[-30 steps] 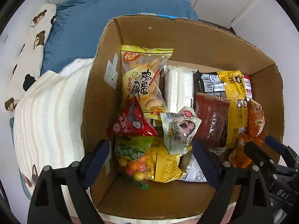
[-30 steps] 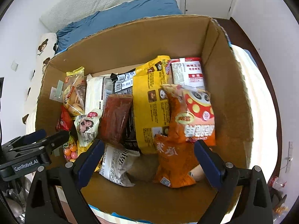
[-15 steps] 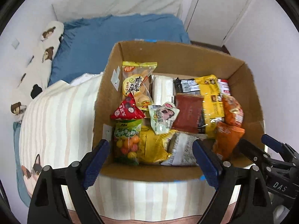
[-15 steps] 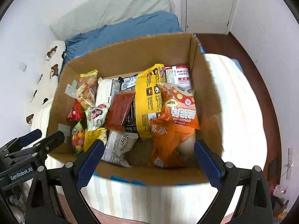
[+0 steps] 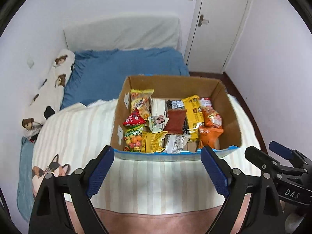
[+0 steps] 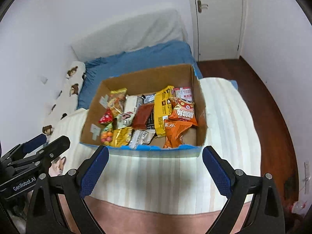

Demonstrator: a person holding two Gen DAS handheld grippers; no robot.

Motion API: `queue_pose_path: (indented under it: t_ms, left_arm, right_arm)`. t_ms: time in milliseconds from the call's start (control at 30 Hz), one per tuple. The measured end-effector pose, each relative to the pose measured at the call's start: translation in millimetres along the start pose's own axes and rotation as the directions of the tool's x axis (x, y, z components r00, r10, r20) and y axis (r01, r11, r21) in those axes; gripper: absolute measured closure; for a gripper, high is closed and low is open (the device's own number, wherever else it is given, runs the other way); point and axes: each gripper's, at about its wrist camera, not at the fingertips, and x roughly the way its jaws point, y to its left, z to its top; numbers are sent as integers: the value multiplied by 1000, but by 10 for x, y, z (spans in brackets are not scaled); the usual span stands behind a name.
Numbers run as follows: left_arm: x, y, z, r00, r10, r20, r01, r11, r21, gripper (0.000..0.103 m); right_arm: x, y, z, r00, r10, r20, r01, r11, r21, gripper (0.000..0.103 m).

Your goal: Organize snacks

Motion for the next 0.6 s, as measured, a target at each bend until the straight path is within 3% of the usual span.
queue_pose_path:
  t_ms: [233, 600]
  left_arm:
    - [-596, -42, -276, 996, 20, 91, -21, 1000, 19, 12]
    - [-1163, -17, -617, 987, 35, 155, -37, 999, 10, 12]
  right_arm:
    - [-614, 81, -304, 996, -17, 89, 20, 999, -34, 1]
    - [-1322, 212, -712, 986, -13, 165, 25, 997, -71, 0]
